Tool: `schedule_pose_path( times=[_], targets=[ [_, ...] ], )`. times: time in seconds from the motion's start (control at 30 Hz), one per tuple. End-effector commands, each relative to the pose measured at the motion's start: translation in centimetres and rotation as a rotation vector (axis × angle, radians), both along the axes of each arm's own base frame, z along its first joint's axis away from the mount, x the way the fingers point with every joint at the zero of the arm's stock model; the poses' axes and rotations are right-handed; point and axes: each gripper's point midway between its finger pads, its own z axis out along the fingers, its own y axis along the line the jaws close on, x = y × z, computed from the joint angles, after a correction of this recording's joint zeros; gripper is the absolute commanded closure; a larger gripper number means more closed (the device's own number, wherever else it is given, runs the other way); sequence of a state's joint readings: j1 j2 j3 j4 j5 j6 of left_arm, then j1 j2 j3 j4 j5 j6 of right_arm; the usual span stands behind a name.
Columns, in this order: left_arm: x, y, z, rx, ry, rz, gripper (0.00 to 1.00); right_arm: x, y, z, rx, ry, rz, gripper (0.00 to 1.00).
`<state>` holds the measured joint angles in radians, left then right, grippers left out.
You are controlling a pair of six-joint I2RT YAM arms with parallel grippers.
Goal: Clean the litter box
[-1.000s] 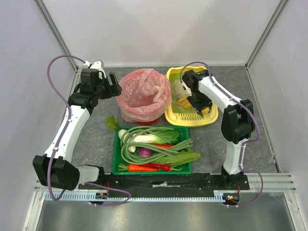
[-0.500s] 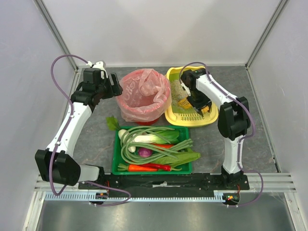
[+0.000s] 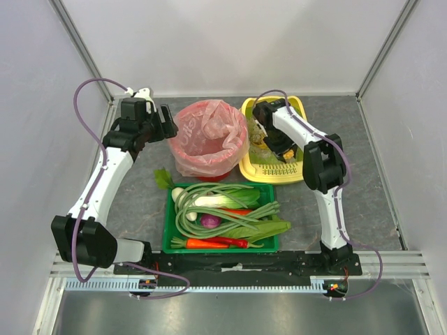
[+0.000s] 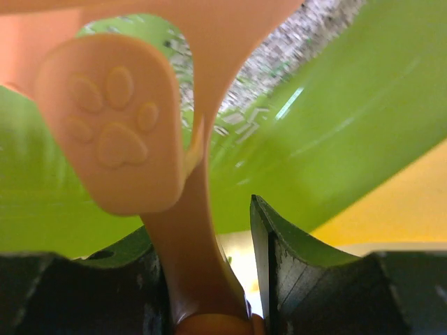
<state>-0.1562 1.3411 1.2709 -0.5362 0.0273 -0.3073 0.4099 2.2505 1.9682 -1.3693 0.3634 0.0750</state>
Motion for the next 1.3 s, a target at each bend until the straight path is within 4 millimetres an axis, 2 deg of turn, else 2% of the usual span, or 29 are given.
schedule_pose_path(
  times=[0.0,0.3,0.33,0.37,0.4,0.47,0.53,0.57,0.87,1.0,1.2,1.27],
  targets=[
    [0.8,0.4,2.8,0.018,-0.091,-0.004,0.15,0.3,1.9,0.7,0.026,-0.004,0.018,1.0],
    [0.7,0.5,3.0,0.02,-0.093,-0.005,0.15,1.0,2.4,-0.5,0.062,-0.095,-0.044,1.0],
    [0.7,0.5,3.1,0.02,-0.096,-0.006,0.15,1.7,2.7,-0.6,0.085,-0.143,-0.057,1.0],
    [0.7,0.5,3.1,0.018,-0.096,-0.006,0.15,1.9,2.7,0.0,0.101,-0.175,-0.067,1.0],
    [0.7,0.4,3.0,0.017,-0.091,-0.007,0.15,1.6,2.4,-0.5,0.102,-0.177,-0.08,1.0],
    [0.6,0.4,3.0,0.016,-0.091,-0.008,0.15,2.1,2.3,0.3,0.12,-0.238,-0.096,1.0],
    [0.6,0.4,3.2,0.014,-0.095,-0.007,0.15,1.9,1.8,0.2,0.113,-0.26,-0.096,1.0],
    [0.6,0.4,3.1,0.013,-0.092,-0.01,0.15,1.9,1.5,1.0,0.107,-0.283,-0.091,1.0],
    [0.3,0.0,2.8,-0.011,-0.085,-0.018,0.16,-0.2,-0.6,3.0,0.071,-0.321,-0.082,1.0],
    [0.1,-0.1,3.0,-0.015,-0.087,-0.021,0.16,-1.9,-1.6,3.5,0.051,-0.319,-0.082,1.0],
    [-0.1,-0.2,3.3,-0.023,-0.09,-0.024,0.16,-3.4,-2.1,5.9,0.069,-0.339,-0.104,1.0],
    [-0.2,-0.3,3.2,-0.029,-0.089,-0.025,0.16,-3.3,-1.9,6.8,0.093,-0.368,-0.112,1.0]
  ],
)
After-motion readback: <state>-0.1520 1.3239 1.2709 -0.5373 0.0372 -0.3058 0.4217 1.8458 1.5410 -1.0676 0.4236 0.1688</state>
